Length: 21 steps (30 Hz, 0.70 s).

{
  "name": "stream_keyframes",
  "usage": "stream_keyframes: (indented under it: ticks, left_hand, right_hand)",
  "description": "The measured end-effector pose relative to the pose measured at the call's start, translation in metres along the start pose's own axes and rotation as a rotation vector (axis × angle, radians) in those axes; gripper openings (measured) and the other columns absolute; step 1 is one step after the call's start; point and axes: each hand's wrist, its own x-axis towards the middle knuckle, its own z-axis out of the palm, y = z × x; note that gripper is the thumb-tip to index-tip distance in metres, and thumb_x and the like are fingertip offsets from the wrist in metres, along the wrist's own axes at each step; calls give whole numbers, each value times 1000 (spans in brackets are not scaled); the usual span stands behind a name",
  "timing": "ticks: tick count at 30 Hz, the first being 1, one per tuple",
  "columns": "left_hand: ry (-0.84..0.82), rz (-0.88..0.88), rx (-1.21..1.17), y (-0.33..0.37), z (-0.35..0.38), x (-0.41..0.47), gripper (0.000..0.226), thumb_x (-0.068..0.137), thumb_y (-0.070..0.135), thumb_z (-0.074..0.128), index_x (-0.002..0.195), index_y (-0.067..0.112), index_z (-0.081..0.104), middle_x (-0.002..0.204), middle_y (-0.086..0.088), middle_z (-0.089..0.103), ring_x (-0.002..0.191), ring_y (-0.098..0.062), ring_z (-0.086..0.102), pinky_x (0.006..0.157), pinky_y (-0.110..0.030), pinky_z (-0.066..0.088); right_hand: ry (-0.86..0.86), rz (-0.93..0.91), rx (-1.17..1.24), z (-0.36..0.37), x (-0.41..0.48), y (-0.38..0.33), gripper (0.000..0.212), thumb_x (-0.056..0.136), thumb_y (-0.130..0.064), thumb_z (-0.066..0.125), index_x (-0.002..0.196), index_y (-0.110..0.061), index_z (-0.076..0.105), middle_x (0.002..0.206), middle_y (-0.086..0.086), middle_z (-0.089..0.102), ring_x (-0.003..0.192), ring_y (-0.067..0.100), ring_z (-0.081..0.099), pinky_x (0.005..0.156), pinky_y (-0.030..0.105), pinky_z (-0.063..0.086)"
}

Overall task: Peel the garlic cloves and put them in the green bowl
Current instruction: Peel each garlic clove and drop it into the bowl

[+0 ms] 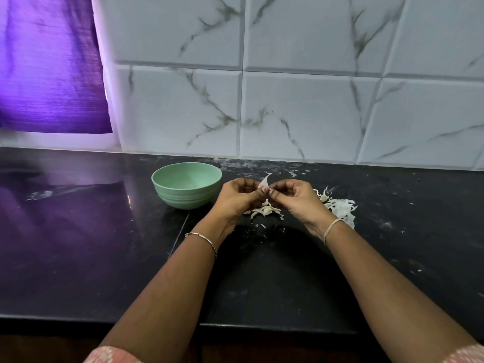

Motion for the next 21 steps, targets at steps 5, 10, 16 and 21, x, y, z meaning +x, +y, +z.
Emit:
stream_keyframes:
  ticks: [5,10,16,21]
  left_hand:
    - [48,44,68,-3,0,3,10,87,4,69,82,9,61,64,-2,66,55,-11,63,59,-23,55]
    - [5,95,108,-2,2,3,8,86,6,70,90,5,63,75,-10,64,59,-10,62,59,-19,55]
    - [-16,86,93,-1,-2,1,24,76,-10,74,91,6,62,77,-7,68,62,-8,65,64,-22,57]
    - [23,77,193,-5,-2,2,23,75,-4,78,87,9,62,76,-9,68,67,-15,66,73,-30,56]
  right_hand:
    - [-34,-12,21,3,0,-5,21,90,-8,66,111,-6,65,97,8,70,83,9,67,77,24,56]
    - [4,-42,-43,1,-2,-8,7,86,-12,71,91,-17,70,85,8,71,70,9,63,70,25,53]
    - [83,-121,-108,-1,1,-7,10,81,-6,75,85,-13,70,87,4,73,74,3,64,68,18,50]
    - [152,-211,-421,-1,5,-1,9,80,-13,77,86,-12,71,88,7,71,76,17,61,72,28,50]
